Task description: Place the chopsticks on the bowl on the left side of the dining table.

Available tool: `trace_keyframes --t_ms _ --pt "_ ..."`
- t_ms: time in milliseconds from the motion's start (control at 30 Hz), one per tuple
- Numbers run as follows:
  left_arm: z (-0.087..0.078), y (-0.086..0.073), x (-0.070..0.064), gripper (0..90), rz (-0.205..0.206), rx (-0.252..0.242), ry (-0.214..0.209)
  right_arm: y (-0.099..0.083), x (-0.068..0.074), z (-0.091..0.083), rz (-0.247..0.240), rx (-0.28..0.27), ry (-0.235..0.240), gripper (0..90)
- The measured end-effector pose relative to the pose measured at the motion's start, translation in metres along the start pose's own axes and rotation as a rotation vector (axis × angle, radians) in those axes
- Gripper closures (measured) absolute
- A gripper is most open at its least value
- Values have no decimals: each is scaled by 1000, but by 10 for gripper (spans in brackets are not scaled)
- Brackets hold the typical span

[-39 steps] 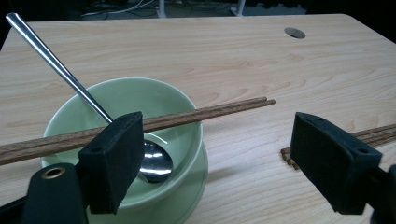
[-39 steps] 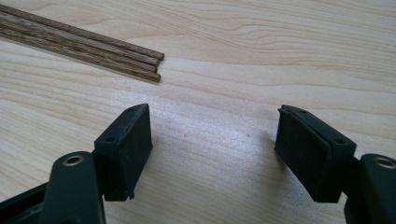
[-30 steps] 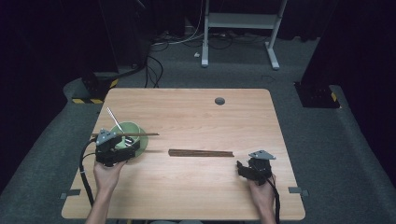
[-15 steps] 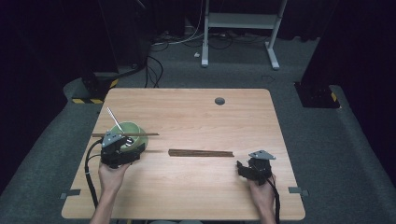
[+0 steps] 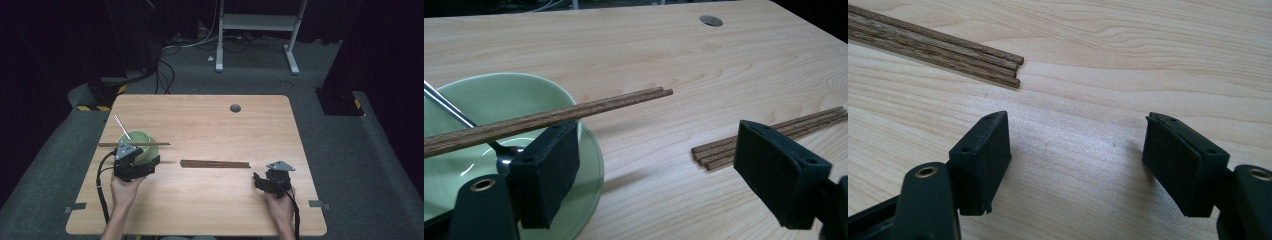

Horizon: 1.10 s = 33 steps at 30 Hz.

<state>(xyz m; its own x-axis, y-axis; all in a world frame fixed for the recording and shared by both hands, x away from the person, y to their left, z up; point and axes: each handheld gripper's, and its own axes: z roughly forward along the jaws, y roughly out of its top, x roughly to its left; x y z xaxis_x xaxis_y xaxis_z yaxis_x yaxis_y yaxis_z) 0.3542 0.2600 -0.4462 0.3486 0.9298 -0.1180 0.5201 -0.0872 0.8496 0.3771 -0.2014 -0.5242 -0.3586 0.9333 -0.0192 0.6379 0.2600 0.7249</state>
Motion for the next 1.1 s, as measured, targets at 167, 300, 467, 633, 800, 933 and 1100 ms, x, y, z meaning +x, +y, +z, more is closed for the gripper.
trace_keyframes --t_ms 167,300,467,633,800,933,1100 --pt "1 -2 -4 195 8 1 -1 0 0 0 -1 0 1 268" --pt "4 -5 -6 200 10 10 -11 0 0 0 -3 0 1 268" --pt "5 -8 -7 203 6 12 -16 0 0 0 -2 0 1 268" --pt "5 -10 -9 209 8 14 -16 0 0 0 -1 1 1 268" --pt "6 -13 -9 217 9 19 -21 0 0 0 -3 0 1 268" --pt "7 -15 -10 217 6 26 -24 0 0 0 -1 1 1 268" --pt "8 -19 -10 219 0 29 -34 0 0 0 -1 1 1 268"
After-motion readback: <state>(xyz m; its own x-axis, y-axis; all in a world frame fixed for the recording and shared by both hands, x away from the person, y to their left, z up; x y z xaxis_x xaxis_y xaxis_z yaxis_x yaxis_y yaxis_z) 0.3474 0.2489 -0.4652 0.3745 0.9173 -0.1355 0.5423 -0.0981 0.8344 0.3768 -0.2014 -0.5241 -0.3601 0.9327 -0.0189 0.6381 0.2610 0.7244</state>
